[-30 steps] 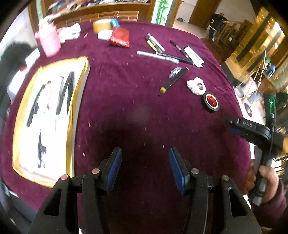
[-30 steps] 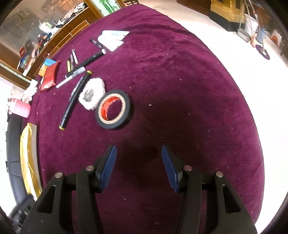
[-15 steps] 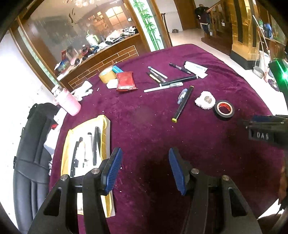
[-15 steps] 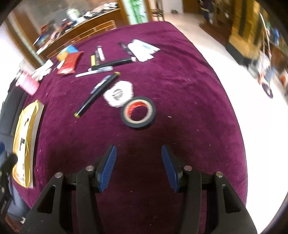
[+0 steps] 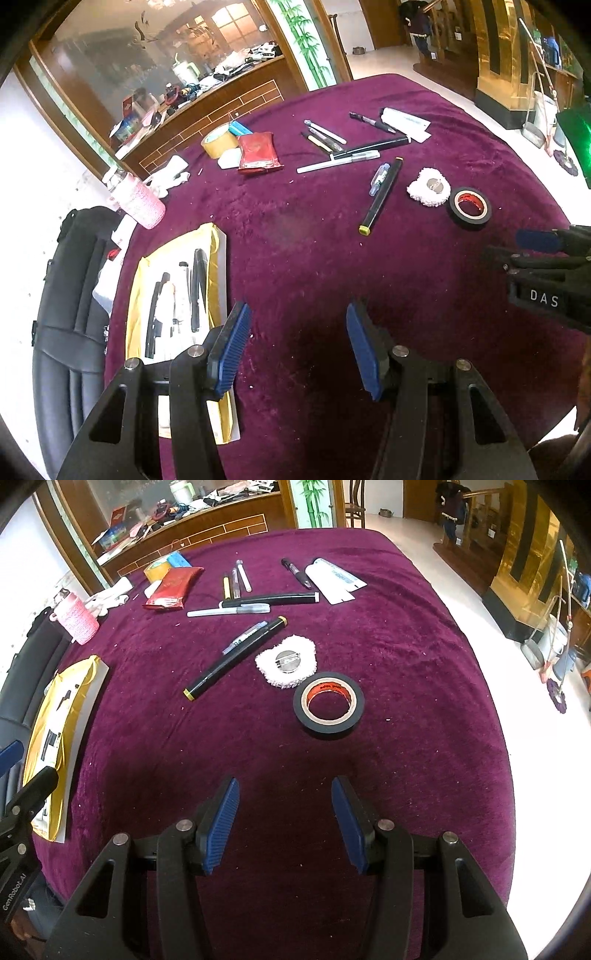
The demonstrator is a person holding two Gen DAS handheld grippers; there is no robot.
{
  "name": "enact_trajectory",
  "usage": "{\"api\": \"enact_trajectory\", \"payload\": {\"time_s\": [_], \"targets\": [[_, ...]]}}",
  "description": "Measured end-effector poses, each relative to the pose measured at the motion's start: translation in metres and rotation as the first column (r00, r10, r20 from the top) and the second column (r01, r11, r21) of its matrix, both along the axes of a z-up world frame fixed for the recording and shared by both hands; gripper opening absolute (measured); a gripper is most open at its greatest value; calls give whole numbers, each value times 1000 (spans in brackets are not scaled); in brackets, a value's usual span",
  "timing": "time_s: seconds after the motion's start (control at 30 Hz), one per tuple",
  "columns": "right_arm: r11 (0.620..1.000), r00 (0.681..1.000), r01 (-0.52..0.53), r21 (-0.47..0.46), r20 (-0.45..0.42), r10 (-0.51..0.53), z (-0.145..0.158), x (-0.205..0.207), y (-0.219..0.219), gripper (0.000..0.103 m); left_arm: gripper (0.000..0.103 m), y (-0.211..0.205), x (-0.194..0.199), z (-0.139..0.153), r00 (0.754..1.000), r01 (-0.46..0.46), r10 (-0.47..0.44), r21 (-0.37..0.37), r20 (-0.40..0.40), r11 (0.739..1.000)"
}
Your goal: Organize objects
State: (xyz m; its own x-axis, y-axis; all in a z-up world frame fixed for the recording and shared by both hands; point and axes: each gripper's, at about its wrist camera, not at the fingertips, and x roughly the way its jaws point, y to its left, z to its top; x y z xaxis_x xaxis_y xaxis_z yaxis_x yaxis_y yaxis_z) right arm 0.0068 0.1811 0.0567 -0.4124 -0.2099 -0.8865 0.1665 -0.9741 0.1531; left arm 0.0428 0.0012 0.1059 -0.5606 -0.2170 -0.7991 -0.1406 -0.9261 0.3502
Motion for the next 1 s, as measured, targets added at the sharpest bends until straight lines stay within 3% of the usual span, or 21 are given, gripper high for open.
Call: {"api": "enact_trajectory", "payload": {"time_s": [1.0], "targets": [[998, 996, 69, -4, 50, -69, -21, -19, 37, 51, 48, 39, -30, -25, 995, 69, -68, -14, 76, 997]]}}
